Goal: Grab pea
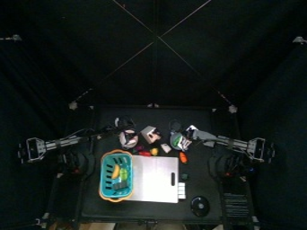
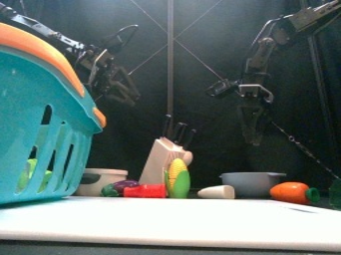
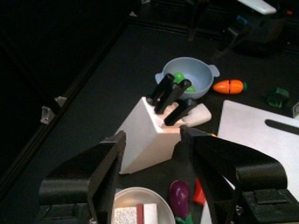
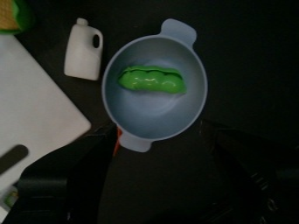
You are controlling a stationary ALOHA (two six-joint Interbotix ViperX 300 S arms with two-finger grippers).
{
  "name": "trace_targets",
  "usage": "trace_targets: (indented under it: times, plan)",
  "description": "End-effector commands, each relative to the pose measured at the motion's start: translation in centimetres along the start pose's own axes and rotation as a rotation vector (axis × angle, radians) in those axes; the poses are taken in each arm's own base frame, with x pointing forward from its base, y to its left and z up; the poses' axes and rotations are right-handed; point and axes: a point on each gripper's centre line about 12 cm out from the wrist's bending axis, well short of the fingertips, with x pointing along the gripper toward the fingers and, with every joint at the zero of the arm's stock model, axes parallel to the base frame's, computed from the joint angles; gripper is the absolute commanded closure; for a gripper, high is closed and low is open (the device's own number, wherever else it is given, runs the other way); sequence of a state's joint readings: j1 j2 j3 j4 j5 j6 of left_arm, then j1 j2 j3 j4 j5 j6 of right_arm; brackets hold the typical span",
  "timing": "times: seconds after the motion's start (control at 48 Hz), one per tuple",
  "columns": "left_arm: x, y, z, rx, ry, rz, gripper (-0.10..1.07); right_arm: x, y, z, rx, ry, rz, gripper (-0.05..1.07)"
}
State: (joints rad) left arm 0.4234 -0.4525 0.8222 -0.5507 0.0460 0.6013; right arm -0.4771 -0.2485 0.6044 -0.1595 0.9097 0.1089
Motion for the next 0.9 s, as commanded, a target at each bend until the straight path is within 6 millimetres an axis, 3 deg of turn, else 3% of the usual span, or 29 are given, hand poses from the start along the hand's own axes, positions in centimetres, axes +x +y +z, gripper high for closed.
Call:
trace_targets:
  times: [0.0, 0.292, 0.562, 0.875]
  plan:
    - [-1.2, 0.2, 0.3, -0.022, -0.073, 0.035, 0.09, -0.2, -0.6, 0.2, -0.054, -0.039, -0.004, -0.01]
    - [-4.7, -0.8, 0.1, -0.008, -0.203, 0.036, 0.09, 2.6, -0.3, 0.4, -0.216, -0.137, -0.036, -0.01]
    - [-5.0, -0.9, -0.2, -0.025, -0.242, 0.055, 0.09, 4.8, 1.0, 0.6, -0.325, -0.124, -0.054, -0.02]
    - [-5.0, -0.8, -0.8, -0.034, -0.229, 0.058, 0.09, 6.0, 2.8, 0.4, -0.388, -0.097, -0.039, -0.02]
